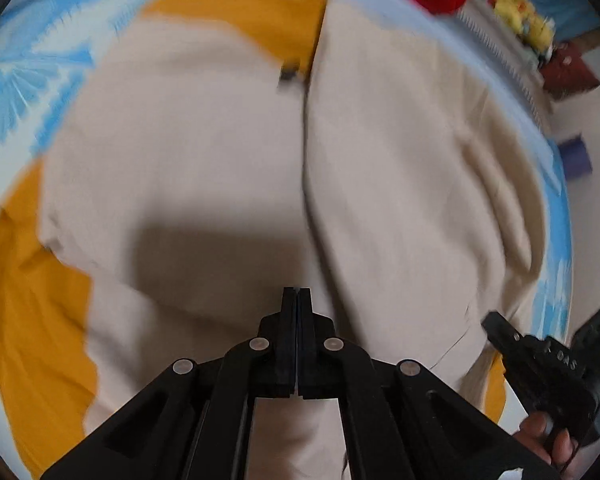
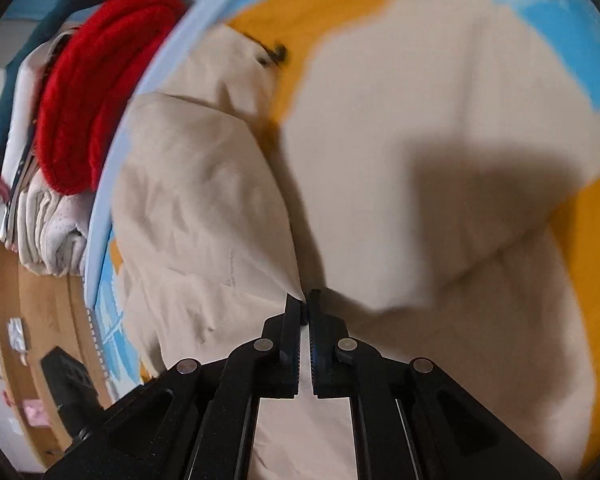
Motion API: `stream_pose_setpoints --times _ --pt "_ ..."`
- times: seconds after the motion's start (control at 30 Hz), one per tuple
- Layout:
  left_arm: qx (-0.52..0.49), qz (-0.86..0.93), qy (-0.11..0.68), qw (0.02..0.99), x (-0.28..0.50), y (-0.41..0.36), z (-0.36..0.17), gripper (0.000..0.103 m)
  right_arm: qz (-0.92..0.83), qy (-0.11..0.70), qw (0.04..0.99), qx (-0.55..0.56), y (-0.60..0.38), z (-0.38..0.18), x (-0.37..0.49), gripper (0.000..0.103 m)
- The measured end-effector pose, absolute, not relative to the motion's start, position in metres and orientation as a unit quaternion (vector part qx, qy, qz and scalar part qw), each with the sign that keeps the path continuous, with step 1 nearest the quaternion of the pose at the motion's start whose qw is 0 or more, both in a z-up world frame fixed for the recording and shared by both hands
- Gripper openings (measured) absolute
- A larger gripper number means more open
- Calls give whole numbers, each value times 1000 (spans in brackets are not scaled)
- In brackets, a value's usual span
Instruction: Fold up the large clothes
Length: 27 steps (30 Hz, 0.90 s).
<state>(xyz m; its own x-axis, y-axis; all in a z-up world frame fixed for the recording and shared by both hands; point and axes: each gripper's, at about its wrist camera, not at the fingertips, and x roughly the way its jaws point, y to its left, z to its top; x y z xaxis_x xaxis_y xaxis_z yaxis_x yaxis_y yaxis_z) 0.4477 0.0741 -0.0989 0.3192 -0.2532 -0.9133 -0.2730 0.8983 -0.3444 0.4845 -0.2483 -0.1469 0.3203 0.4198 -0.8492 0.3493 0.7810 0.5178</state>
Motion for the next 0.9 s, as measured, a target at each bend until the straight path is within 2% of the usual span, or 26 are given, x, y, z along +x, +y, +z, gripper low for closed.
stream_pose_setpoints --times 0.03,0.07,0.1,0.13,0.3,0.33,0.37,0.4,0.47,0.6,0.73,0.8,0.9 --pt "-212 11 560 801 447 73 -84 1 29 573 753 321 -247 -139 487 17" --pt "-202 10 543 815 445 71 -74 8 34 563 765 310 -244 -131 489 35" --pt "-191 4 526 829 442 66 -65 15 36 553 777 298 -242 -123 491 44" --pt "-182 -11 513 839 442 61 -58 17 38 542 789 286 -241 -116 493 54" --pt "-155 -105 538 822 439 9 -79 18 52 520 813 254 -241 -95 506 53" --pt "-147 -115 557 809 438 0 -91 18 56 518 813 261 -244 -96 509 44" --pt "-139 -116 574 799 437 -6 -103 18 59 515 812 269 -249 -97 511 22" --pt "-128 -110 591 789 437 -10 -113 18 62 512 810 280 -254 -98 514 12" --pt "-119 -91 612 777 435 -11 -132 18 58 513 797 314 -267 -109 517 8" --pt "-126 -85 613 776 436 -12 -131 18 7 558 752 350 -290 -153 515 8" --pt "-134 -94 613 773 432 -9 -131 19 -9 550 763 339 -288 -147 516 8" --pt "-124 -96 617 771 437 -5 -131 19 -14 541 776 324 -285 -137 517 15" --pt "-116 -96 627 764 438 -13 -135 20 -28 552 775 307 -282 -132 520 38"
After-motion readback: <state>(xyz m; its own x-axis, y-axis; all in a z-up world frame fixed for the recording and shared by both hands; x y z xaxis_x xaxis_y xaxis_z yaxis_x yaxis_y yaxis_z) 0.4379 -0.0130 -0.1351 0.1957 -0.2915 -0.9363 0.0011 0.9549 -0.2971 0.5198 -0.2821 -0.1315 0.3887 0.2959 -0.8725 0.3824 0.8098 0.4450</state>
